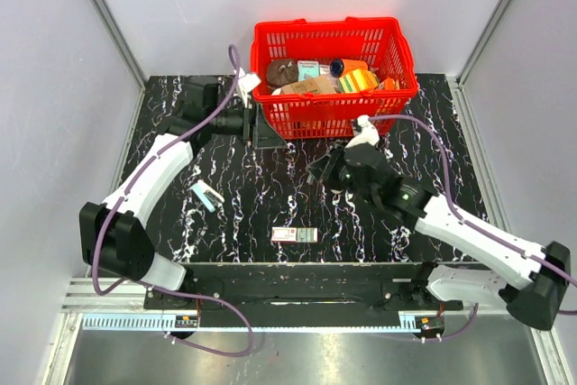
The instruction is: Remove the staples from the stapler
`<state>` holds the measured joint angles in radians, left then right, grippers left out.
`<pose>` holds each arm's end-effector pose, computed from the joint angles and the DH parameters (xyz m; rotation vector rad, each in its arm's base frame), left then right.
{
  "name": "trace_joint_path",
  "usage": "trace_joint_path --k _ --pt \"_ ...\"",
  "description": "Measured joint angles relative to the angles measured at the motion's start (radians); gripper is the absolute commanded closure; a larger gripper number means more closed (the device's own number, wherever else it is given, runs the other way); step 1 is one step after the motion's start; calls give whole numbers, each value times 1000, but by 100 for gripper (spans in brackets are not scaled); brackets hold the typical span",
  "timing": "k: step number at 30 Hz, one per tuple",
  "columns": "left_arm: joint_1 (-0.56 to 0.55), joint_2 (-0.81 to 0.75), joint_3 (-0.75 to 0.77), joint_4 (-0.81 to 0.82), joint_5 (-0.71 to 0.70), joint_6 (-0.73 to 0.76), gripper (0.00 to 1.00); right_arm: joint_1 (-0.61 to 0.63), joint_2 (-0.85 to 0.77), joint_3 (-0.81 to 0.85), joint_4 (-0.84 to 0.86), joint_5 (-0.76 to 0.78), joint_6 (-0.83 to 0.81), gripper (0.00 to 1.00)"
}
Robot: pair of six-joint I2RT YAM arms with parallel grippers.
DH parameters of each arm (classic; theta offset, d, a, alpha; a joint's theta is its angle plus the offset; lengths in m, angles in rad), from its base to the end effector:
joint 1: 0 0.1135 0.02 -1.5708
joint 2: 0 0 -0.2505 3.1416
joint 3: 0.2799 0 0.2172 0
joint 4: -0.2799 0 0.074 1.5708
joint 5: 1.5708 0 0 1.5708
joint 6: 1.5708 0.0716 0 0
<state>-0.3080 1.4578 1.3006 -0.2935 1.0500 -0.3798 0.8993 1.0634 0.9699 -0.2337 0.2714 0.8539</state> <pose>0.2728 -0.1520 0.3412 0.6398 1.9805 -1.4803 0.1688 0.1815 0.3267 0.1494 1.9918 0.9213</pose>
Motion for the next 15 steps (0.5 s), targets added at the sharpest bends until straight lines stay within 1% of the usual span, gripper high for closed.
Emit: trace_joint_path --k 3,7,11,15 --pt "-3 24 -13 -137 -121 195 40 0 102 43 -117 -1 34 95" --pt "-4 53 -71 -245 -261 369 40 14 237 53 -249 6 77 94" --pt "-7 56 -122 -305 -356 477 41 70 364 74 -370 38 107 94" --pt "-18 56 -155 -321 -403 541 41 127 435 108 -430 67 129 94"
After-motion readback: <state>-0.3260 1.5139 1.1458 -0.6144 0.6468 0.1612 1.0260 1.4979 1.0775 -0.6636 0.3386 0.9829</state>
